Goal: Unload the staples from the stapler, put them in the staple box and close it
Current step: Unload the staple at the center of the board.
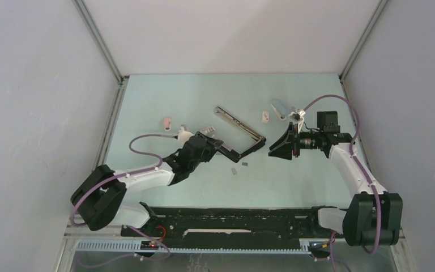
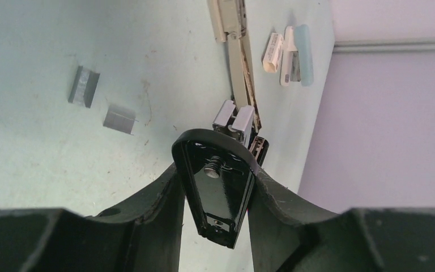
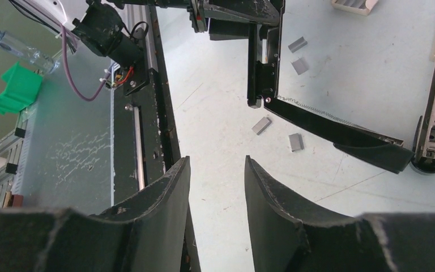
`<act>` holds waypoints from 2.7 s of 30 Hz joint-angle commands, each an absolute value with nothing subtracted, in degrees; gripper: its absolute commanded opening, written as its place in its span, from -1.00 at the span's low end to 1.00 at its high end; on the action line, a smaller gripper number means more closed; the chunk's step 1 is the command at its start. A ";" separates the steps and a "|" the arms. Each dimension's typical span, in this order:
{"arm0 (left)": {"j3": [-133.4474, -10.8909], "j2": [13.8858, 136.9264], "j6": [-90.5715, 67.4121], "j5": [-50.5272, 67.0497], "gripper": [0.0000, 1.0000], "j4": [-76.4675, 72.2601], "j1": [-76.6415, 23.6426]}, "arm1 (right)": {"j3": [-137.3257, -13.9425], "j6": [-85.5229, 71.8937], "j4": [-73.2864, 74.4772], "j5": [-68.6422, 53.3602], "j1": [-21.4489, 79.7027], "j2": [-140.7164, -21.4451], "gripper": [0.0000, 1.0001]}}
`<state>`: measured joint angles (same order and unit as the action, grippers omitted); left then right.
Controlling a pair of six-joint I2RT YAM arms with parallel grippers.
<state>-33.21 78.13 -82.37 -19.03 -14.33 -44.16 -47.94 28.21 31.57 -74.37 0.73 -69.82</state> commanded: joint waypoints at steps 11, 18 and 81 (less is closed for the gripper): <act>-17.18 60.25 -68.71 -15.91 -1.00 -46.28 -40.08 | -52.98 17.70 27.60 -73.93 0.49 -60.60 -0.01; -8.76 59.83 -65.79 -17.50 -1.00 -68.55 -39.99 | -53.99 1.53 18.74 -82.29 3.44 -65.07 0.03; -17.45 79.01 -70.91 -18.16 -1.00 -86.17 -43.43 | -30.94 -63.38 -74.84 -57.27 12.52 -88.52 0.33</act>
<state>-13.15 78.61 -67.35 -19.07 -76.62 -43.03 -30.15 -60.47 -67.94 -58.41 11.90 -87.66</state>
